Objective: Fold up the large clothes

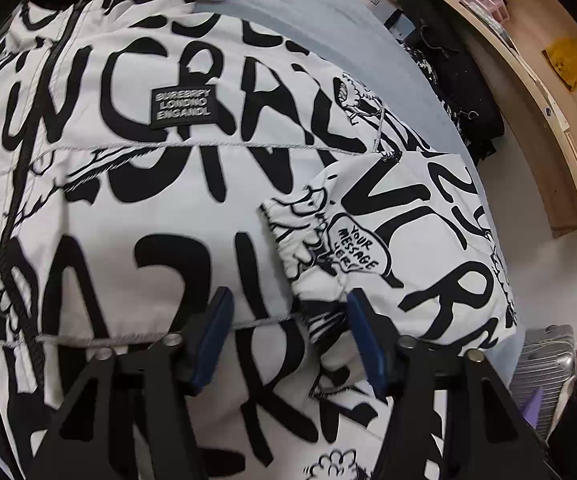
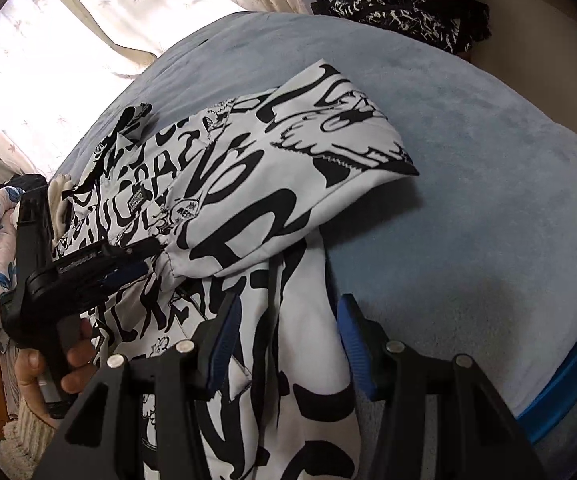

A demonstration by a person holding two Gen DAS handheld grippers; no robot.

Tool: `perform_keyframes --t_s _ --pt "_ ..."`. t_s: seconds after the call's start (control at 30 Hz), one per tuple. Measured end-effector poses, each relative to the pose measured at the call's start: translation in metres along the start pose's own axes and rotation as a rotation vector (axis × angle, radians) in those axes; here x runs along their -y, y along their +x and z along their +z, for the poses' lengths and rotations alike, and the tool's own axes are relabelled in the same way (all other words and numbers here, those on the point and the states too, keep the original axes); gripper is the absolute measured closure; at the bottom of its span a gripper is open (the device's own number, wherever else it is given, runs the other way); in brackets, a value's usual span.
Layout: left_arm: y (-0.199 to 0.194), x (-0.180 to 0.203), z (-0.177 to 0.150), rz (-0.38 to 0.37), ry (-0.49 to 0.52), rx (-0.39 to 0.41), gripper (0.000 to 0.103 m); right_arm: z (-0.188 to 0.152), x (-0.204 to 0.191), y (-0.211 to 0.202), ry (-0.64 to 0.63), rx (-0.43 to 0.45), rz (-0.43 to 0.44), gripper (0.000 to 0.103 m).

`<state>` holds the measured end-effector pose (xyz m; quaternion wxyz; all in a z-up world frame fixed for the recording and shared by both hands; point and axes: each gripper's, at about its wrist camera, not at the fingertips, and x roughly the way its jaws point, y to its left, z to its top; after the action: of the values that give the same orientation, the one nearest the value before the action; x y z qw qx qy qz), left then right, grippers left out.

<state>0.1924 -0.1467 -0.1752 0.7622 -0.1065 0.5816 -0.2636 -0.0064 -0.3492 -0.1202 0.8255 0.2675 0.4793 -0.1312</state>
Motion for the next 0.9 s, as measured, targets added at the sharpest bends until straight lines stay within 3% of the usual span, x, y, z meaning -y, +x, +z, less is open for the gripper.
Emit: perform_keyframes --t_s 0.1,0.23,0.27,0.3,0.33,0.37,0.5,0.6,0.77,0.9 --pt "0.005 0.007 0.002 -0.005 0.007 0.008 0.028 -0.002 0.0 0.004 0.001 -0.007 0.001 0.053" --pt "0.013 0.019 0.006 -0.005 0.024 0.021 0.028 -0.003 0.001 0.009 0.002 -0.015 0.002 0.053" --pt "0.015 0.022 0.007 -0.01 0.031 0.024 0.038 -0.004 0.001 0.01 0.002 -0.017 0.002 0.053" --pt "0.018 0.025 0.008 -0.013 0.037 0.025 0.058 -0.004 0.002 0.011 0.002 -0.019 0.002 0.053" --pt "0.022 0.029 0.01 0.013 0.046 0.02 0.067 -0.004 0.002 0.011 0.002 -0.02 0.0 0.053" --pt "0.025 0.031 0.011 0.035 0.053 0.019 0.084 -0.004 0.002 0.011 0.002 -0.021 -0.001 0.053" --pt "0.015 0.04 0.013 0.054 0.062 0.066 0.098 -0.005 0.001 0.01 0.002 -0.019 -0.002 0.053" --pt "-0.02 0.058 0.018 0.092 0.119 0.181 0.1 -0.005 0.003 0.007 0.001 -0.01 -0.014 0.053" --pt "-0.111 0.068 0.032 0.12 0.179 0.415 0.1 -0.004 0.005 0.004 0.004 -0.003 -0.021 0.053" --pt "-0.169 0.051 0.037 0.222 0.19 0.553 0.1 -0.006 0.003 0.004 -0.002 -0.005 -0.018 0.053"
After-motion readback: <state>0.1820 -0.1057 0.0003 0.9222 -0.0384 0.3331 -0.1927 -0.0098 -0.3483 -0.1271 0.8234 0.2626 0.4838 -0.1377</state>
